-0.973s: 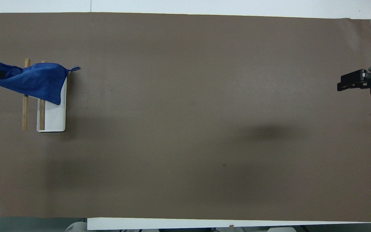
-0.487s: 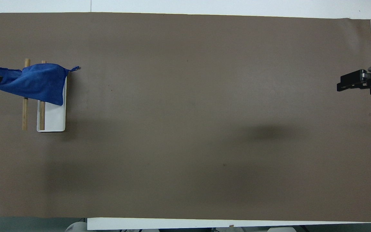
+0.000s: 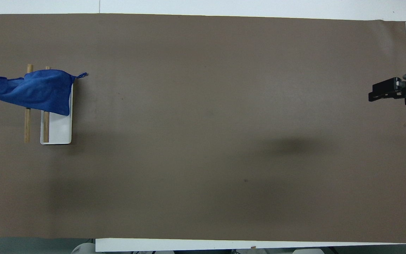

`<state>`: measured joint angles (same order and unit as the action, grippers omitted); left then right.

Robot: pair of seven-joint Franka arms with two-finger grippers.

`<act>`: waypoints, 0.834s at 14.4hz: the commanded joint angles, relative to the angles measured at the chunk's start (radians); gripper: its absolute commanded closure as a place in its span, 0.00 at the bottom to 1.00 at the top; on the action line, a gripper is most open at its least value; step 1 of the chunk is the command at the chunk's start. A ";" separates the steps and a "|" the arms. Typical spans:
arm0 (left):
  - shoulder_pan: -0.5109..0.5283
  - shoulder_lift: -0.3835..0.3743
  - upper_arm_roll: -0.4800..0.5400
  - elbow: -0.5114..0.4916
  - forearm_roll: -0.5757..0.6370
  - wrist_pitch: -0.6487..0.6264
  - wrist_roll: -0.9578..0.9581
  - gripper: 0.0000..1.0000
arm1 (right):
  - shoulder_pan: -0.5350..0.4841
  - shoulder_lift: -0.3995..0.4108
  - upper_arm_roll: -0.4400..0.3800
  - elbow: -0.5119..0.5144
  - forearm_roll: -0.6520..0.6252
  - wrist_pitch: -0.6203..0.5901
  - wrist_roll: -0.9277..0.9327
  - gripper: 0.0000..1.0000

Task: Right arm passes towel to left arm to hang
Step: 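Lower the towel onto the rack dowels and open the left gripper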

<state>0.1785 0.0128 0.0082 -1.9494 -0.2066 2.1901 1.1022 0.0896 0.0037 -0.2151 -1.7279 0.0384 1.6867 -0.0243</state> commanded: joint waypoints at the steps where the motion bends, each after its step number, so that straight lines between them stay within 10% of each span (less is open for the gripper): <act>1: 0.036 -0.020 -0.005 -0.006 0.029 0.011 0.011 0.00 | 0.004 -0.019 0.003 -0.009 -0.022 -0.015 0.014 0.00; 6: 0.033 -0.022 -0.005 0.007 0.035 -0.004 -0.236 0.00 | 0.004 -0.019 0.003 -0.009 -0.022 -0.019 0.012 0.00; 12: -0.051 0.012 -0.017 0.200 0.112 -0.350 -0.856 0.00 | 0.004 -0.019 0.003 -0.009 -0.022 -0.022 0.012 0.00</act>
<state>0.1626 0.0024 -0.0122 -1.8226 -0.1244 1.9391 0.4224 0.0897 0.0003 -0.2151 -1.7279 0.0384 1.6786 -0.0243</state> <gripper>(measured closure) 0.000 0.000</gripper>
